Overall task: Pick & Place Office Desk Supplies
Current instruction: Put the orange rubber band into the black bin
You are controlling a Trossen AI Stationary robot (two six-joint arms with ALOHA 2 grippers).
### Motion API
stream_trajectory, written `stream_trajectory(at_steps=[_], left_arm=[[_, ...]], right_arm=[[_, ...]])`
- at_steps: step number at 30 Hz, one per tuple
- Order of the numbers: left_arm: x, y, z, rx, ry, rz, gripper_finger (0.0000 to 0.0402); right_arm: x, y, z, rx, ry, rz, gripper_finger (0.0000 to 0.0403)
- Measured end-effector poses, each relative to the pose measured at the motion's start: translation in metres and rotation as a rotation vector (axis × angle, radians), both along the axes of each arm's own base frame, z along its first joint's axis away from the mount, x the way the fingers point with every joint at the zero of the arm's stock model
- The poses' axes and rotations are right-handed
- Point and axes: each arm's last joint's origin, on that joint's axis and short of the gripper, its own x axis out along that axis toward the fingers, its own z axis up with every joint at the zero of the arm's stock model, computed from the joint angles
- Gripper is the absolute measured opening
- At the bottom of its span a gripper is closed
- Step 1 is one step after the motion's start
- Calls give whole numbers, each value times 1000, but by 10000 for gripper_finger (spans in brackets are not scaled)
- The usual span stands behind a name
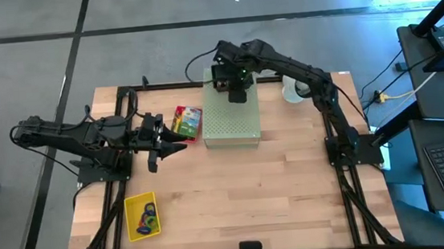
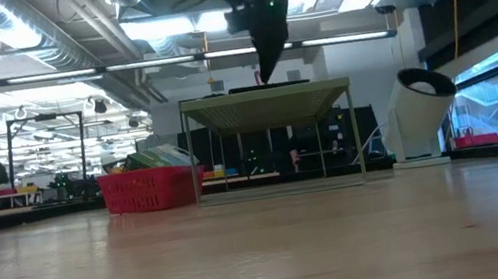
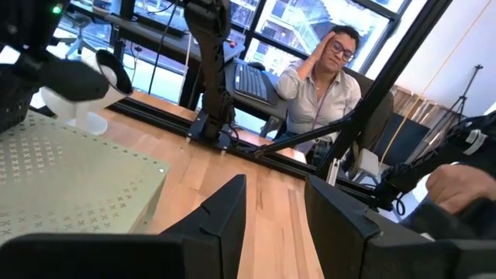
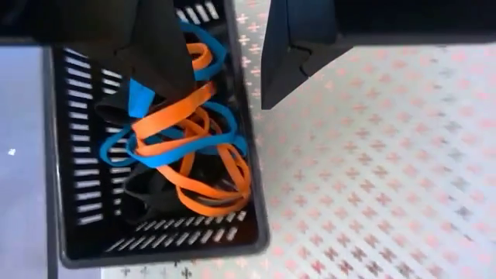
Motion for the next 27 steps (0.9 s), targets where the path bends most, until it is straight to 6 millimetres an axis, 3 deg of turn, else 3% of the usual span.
stream_trajectory(at_steps=[8,17,23,27], left_arm=[[4,-1,-15,17,141,-4,127],[13,-3,-28,28,237,-2,127],[15,-4,-27,23,230,-3,127],[15,-4,-26,-2,212,0,127]], right_arm=[[-11,10,22,100,-97,-41,148],[-14,12,26,132,-116,-45,148],[-11,-11,28,26,-191,-114,148],[-10,-28,7,73,-144,-198,135]])
